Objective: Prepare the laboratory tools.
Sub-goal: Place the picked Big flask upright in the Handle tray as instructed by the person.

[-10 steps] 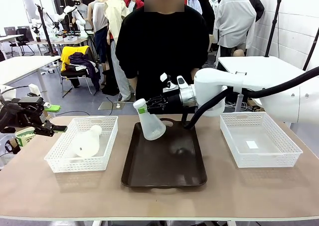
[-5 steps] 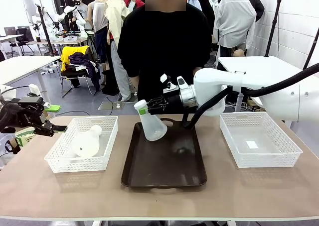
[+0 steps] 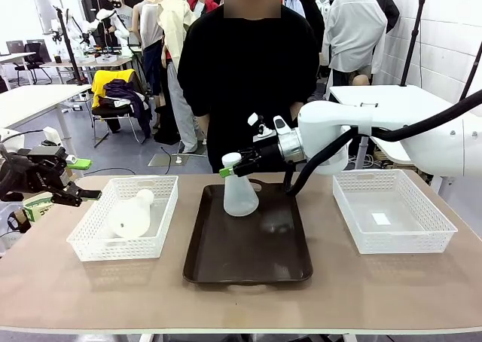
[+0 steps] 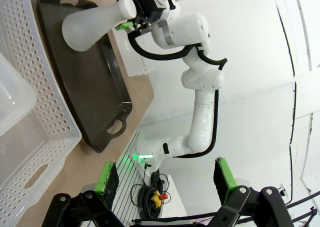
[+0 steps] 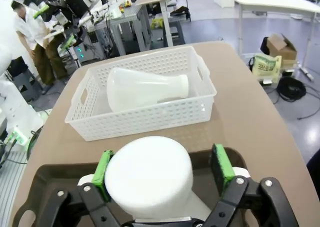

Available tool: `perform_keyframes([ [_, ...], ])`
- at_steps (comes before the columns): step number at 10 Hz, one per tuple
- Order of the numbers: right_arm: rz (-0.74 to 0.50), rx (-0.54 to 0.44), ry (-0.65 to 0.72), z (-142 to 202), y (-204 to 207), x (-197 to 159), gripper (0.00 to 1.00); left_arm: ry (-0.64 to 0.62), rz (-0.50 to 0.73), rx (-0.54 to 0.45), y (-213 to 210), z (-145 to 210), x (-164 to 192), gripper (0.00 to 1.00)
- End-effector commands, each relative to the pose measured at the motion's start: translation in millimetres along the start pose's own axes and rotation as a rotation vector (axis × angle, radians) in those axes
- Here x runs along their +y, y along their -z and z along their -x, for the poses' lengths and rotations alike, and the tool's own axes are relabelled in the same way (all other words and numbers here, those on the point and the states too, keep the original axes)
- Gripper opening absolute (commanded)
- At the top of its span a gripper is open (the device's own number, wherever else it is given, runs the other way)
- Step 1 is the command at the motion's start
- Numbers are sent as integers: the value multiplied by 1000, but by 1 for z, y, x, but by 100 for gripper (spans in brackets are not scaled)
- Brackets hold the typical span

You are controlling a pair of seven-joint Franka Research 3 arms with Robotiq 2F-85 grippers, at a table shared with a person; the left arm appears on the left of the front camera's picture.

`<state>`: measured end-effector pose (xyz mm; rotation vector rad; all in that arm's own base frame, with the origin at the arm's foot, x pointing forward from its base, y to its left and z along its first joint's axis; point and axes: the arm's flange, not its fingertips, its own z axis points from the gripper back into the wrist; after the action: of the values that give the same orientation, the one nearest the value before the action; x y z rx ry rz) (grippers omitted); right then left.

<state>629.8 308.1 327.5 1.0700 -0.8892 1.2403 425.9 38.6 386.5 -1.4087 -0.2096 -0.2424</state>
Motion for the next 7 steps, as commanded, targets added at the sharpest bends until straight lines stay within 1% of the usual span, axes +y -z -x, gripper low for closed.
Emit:
perform_keyframes([
  [1, 5, 24, 45, 2, -7, 14, 100, 4, -11, 5, -1, 1, -1, 100],
  [2, 13, 53, 82, 1, -13, 18, 100, 4, -11, 5, -1, 1, -1, 100],
  [4, 57, 120, 99, -6, -27, 25, 100, 4, -11, 5, -1, 1, -1, 100],
  [7, 81, 187, 147, -3, -45, 28, 100, 4, -11, 5, -1, 1, -1, 100],
])
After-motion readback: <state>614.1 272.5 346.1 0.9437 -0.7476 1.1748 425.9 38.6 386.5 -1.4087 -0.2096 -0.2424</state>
